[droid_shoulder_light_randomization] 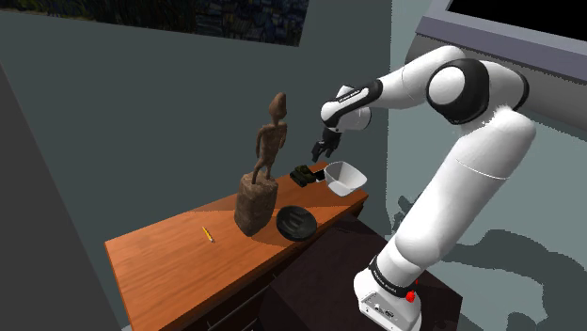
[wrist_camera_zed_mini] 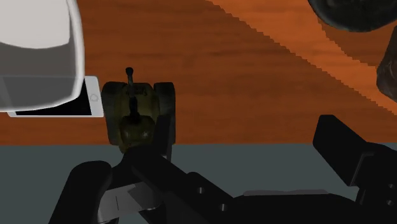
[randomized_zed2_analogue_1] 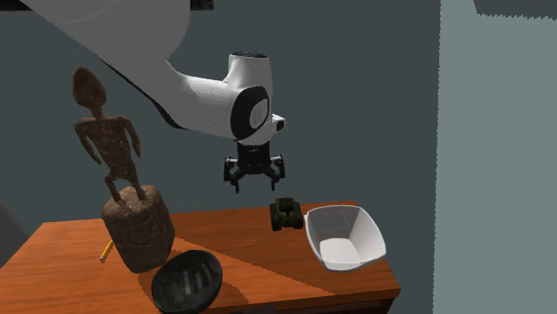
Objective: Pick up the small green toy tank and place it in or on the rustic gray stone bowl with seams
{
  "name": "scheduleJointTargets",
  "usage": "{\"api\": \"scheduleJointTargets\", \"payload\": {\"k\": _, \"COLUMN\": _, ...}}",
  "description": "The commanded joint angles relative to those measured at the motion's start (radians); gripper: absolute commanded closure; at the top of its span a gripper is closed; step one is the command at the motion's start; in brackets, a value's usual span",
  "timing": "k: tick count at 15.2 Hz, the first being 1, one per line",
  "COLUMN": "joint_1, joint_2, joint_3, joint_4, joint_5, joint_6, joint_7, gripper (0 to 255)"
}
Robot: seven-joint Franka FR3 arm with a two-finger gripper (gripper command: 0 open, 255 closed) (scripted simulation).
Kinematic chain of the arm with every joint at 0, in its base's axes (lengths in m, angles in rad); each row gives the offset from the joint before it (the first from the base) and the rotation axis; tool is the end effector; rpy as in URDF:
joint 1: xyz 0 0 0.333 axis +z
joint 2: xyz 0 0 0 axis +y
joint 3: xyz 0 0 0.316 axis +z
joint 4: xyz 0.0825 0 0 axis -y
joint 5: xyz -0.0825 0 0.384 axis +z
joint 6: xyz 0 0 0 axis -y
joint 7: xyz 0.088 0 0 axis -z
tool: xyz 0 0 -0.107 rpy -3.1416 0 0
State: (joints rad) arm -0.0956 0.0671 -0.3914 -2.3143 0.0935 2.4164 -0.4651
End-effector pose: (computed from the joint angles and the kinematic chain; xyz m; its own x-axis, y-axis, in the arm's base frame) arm 0.4595 -0.2427 0.3201 0.9946 -0.0895 0.0529 -0.0887 -0.9959 -0.0173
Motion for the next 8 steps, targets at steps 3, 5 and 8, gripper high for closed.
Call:
{"api": "scheduleJointTargets", "payload": {"k": 3, "joint_1": -0.040, "joint_2": 0.173, "joint_3": 0.006, "joint_4": 0.092, "joint_5": 0.105, "joint_6": 0.061, "joint_7": -0.106, "gripper": 0}}
{"api": "scheduleJointTargets", "payload": {"k": 5, "joint_1": -0.068, "joint_2": 0.254, "joint_3": 0.020, "joint_4": 0.147, "joint_5": 0.149, "joint_6": 0.078, "joint_7": -0.148, "gripper": 0}}
{"api": "scheduleJointTargets", "payload": {"k": 8, "joint_1": -0.115, "joint_2": 0.372, "joint_3": 0.045, "joint_4": 0.238, "joint_5": 0.202, "joint_6": 0.096, "joint_7": -0.198, "gripper": 0}}
